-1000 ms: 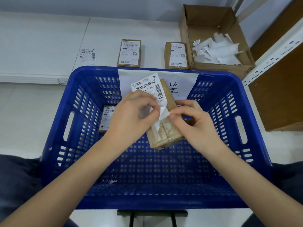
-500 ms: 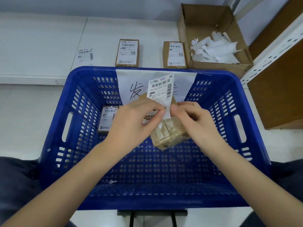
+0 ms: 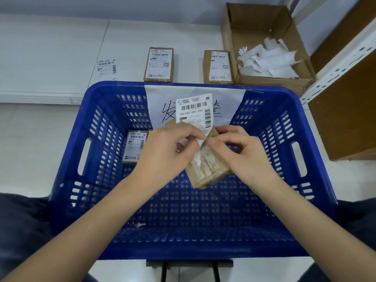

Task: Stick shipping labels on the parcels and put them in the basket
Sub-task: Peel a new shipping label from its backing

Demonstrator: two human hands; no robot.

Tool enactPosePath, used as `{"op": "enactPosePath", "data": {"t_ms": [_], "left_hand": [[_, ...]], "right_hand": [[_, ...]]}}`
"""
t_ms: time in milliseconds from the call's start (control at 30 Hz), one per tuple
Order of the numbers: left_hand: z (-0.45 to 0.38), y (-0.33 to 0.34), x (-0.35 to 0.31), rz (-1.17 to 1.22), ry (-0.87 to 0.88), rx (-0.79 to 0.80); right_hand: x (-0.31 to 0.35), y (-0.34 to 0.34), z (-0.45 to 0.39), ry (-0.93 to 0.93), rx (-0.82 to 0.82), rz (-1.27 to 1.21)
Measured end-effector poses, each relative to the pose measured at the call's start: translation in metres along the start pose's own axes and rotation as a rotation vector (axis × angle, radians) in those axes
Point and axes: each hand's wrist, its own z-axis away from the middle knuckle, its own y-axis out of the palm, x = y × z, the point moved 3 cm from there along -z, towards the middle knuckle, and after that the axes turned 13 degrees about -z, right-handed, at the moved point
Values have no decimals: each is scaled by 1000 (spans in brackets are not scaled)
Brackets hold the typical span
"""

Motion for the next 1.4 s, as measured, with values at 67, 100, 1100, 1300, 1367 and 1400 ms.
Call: {"op": "enactPosePath", "data": {"t_ms": [67, 100, 1100, 1300, 1367, 1400], "left_hand": [[1, 1, -2, -8, 6, 19], [1, 1, -2, -8, 1, 24], [-4, -4, 14, 121, -399, -2], [-5, -2, 11, 127, -330, 84], [-5, -1, 11, 123, -307, 89], [-5, 0, 11, 124, -296, 97]], "right_hand": [[1, 0, 0, -17, -17, -14], [1, 0, 0, -21, -18, -10], [-3, 3, 2, -43, 56, 121], [-1, 2, 3, -34, 14, 109], [1, 1, 1, -33, -13, 99], [2, 0, 0, -35, -26, 97]]}}
